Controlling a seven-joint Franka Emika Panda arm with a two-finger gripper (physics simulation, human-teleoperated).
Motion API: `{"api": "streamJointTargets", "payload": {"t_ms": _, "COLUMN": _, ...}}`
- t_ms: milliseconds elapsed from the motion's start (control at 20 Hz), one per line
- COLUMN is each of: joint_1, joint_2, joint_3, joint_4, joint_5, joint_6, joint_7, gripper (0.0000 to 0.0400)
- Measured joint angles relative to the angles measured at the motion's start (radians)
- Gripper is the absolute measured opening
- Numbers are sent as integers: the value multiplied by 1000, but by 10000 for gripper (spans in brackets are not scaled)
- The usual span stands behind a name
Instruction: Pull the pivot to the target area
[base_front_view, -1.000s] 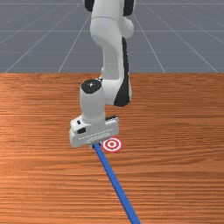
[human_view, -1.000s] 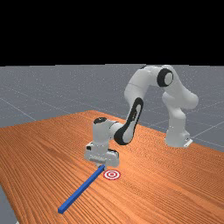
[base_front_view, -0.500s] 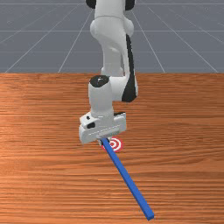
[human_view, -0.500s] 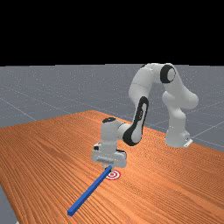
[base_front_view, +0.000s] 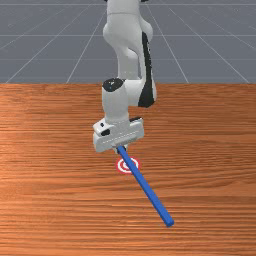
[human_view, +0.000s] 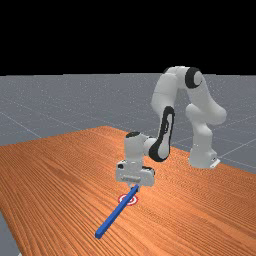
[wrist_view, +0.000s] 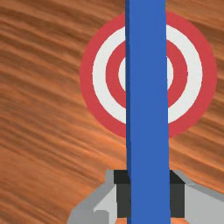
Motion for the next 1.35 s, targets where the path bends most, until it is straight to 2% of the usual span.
{"api": "streamJointTargets", "payload": {"t_ms": 100, "joint_1": 43, "joint_2": -7, "joint_3": -45, "joint_4": -18, "joint_5": -26, "joint_6": 16, "joint_7": 52, "gripper": 96}}
{"api": "streamJointTargets", "payload": {"t_ms": 300, "joint_1": 31, "joint_2": -6, "joint_3": -52, "joint_4": -15, "joint_5": -16, "joint_6": 14, "joint_7": 61, "gripper": 97}}
{"api": "streamJointTargets", "payload": {"t_ms": 350, "joint_1": 26, "joint_2": -6, "joint_3": -49, "joint_4": -14, "joint_5": -20, "joint_6": 12, "joint_7": 48, "gripper": 96}}
{"api": "streamJointTargets", "payload": {"t_ms": 450, "joint_1": 56, "joint_2": -17, "joint_3": -80, "joint_4": -21, "joint_5": -54, "joint_6": 7, "joint_7": 63, "gripper": 96}}
{"api": "streamJointTargets", "payload": {"t_ms": 500, "joint_1": 24, "joint_2": -25, "joint_3": -49, "joint_4": -22, "joint_5": -37, "joint_6": -4, "joint_7": 21, "gripper": 96}}
{"api": "streamJointTargets", "payload": {"t_ms": 650, "joint_1": 32, "joint_2": -48, "joint_3": -57, "joint_4": -38, "joint_5": -32, "joint_6": -10, "joint_7": 46, "gripper": 96}}
{"api": "streamJointTargets", "payload": {"t_ms": 700, "joint_1": -9, "joint_2": -54, "joint_3": -17, "joint_4": -49, "joint_5": -1, "joint_6": -13, "joint_7": -7, "gripper": 96}}
{"api": "streamJointTargets", "payload": {"t_ms": 800, "joint_1": -11, "joint_2": -64, "joint_3": -16, "joint_4": -71, "joint_5": 0, "joint_6": -2, "joint_7": -9, "gripper": 96}}
{"api": "streamJointTargets", "payload": {"t_ms": 850, "joint_1": 23, "joint_2": -69, "joint_3": -48, "joint_4": -86, "joint_5": -17, "joint_6": 12, "joint_7": 41, "gripper": 96}}
{"api": "streamJointTargets", "payload": {"t_ms": 1250, "joint_1": -1, "joint_2": -72, "joint_3": -49, "joint_4": -101, "joint_5": -12, "joint_6": 14, "joint_7": 20, "gripper": 96}}
{"api": "streamJointTargets", "payload": {"t_ms": 1300, "joint_1": 31, "joint_2": -68, "joint_3": -81, "joint_4": -99, "joint_5": -44, "joint_6": 18, "joint_7": 44, "gripper": 96}}
{"api": "streamJointTargets", "payload": {"t_ms": 1350, "joint_1": -6, "joint_2": -69, "joint_3": -44, "joint_4": -97, "joint_5": -27, "joint_6": 11, "joint_7": -10, "gripper": 206}}
